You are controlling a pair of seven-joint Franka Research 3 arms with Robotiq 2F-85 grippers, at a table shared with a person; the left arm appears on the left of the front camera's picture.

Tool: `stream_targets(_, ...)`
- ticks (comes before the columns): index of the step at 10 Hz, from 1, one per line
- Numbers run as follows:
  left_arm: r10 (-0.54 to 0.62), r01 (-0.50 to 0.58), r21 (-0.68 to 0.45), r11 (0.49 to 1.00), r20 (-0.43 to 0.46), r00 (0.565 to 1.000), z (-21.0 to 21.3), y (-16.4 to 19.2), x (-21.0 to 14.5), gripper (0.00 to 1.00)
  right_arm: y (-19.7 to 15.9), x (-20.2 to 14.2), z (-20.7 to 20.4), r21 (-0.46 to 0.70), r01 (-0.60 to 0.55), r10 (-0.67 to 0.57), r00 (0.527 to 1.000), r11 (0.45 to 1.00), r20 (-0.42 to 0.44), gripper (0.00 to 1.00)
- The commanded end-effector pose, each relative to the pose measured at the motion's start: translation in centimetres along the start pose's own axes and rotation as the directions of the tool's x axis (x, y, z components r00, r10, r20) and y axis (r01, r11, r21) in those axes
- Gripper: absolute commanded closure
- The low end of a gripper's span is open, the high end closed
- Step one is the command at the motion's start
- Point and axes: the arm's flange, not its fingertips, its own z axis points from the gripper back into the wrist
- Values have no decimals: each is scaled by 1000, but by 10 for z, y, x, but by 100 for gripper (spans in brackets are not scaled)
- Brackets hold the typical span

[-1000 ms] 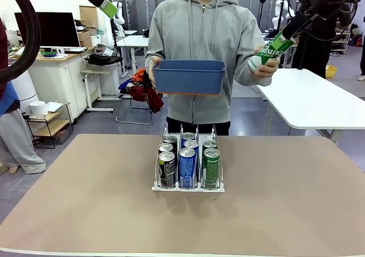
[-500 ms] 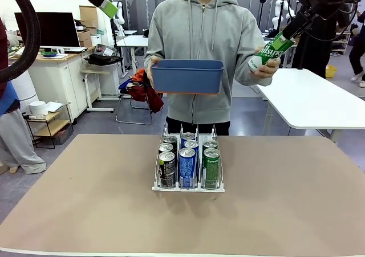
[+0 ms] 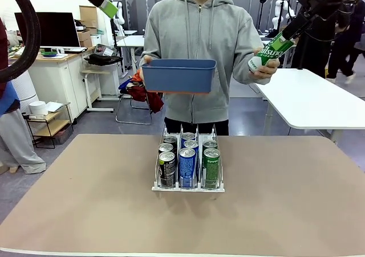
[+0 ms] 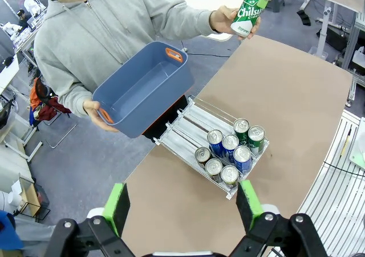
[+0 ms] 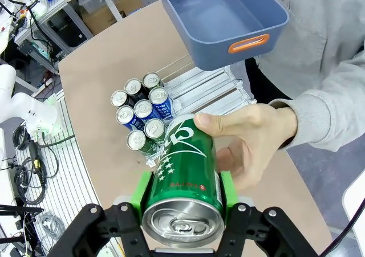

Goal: Fill the beverage cans into the dispenser.
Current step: Place the picked Sprite in the line of the Automatic Can Dispenser with the same cans.

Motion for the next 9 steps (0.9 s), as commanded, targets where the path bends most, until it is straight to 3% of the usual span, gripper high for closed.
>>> stream_targets(1,-5,5,-19,1000,5,1000,0,2,-2,0,1,1,1,-2,-5,5,1000,1000,2,100)
stream_targets(9,-5,5,-19,1000,5,1000,0,2,-2,0,1,1,1,-2,-5,5,1000,1000,2,100)
